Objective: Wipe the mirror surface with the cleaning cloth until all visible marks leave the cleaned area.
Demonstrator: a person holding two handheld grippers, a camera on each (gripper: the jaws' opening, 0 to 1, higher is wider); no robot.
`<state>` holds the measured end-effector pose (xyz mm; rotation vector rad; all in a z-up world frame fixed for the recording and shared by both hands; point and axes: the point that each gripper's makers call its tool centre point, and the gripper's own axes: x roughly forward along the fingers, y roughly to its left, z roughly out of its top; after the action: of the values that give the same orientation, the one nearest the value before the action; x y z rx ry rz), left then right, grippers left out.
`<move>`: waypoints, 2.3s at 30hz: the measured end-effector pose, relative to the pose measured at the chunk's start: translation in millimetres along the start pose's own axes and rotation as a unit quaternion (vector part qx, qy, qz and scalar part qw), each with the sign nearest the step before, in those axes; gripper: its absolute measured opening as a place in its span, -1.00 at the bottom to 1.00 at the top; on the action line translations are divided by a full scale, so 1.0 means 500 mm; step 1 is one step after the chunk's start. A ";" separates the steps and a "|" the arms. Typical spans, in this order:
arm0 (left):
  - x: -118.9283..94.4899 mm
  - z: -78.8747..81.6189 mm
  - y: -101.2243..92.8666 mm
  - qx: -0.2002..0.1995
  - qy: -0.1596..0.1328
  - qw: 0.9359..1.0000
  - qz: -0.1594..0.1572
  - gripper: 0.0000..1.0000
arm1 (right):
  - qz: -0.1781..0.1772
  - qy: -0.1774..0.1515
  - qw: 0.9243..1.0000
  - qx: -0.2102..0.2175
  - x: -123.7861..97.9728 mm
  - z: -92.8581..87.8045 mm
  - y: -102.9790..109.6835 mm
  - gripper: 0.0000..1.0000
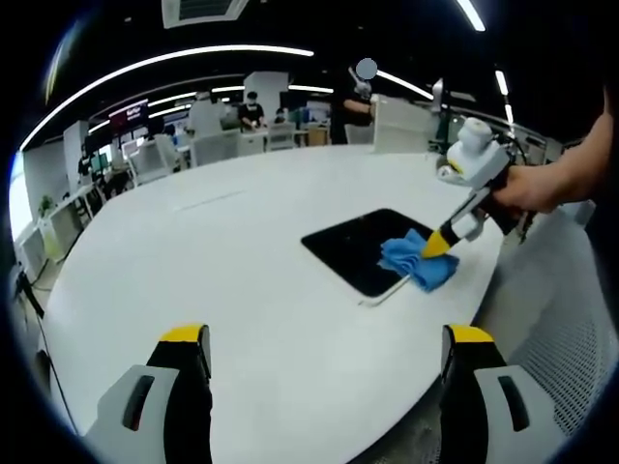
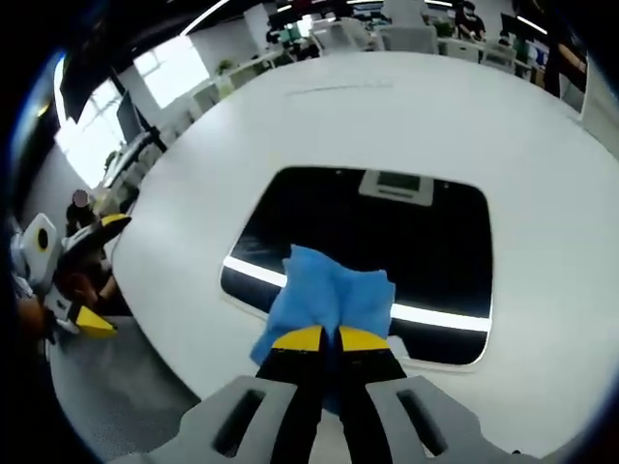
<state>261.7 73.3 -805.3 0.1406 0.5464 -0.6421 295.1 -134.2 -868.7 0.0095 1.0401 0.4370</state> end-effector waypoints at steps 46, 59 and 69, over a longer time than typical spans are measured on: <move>-0.002 -0.001 0.015 -0.011 -0.003 1.000 0.017 0.99 | -0.017 -0.010 1.000 -0.025 0.069 0.141 -0.061 -1.00; -0.002 -0.003 0.016 -0.010 -0.001 1.000 0.016 0.99 | 0.009 -0.006 1.000 -0.019 0.096 0.189 -0.074 -1.00; -0.002 -0.004 0.017 -0.012 0.001 1.000 0.018 0.99 | 0.024 -0.009 0.999 -0.032 0.115 0.223 -0.084 -1.00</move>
<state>265.0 81.3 -806.9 0.1286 0.5514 -0.5999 427.3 -130.5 -868.1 -0.0187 1.0094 0.5134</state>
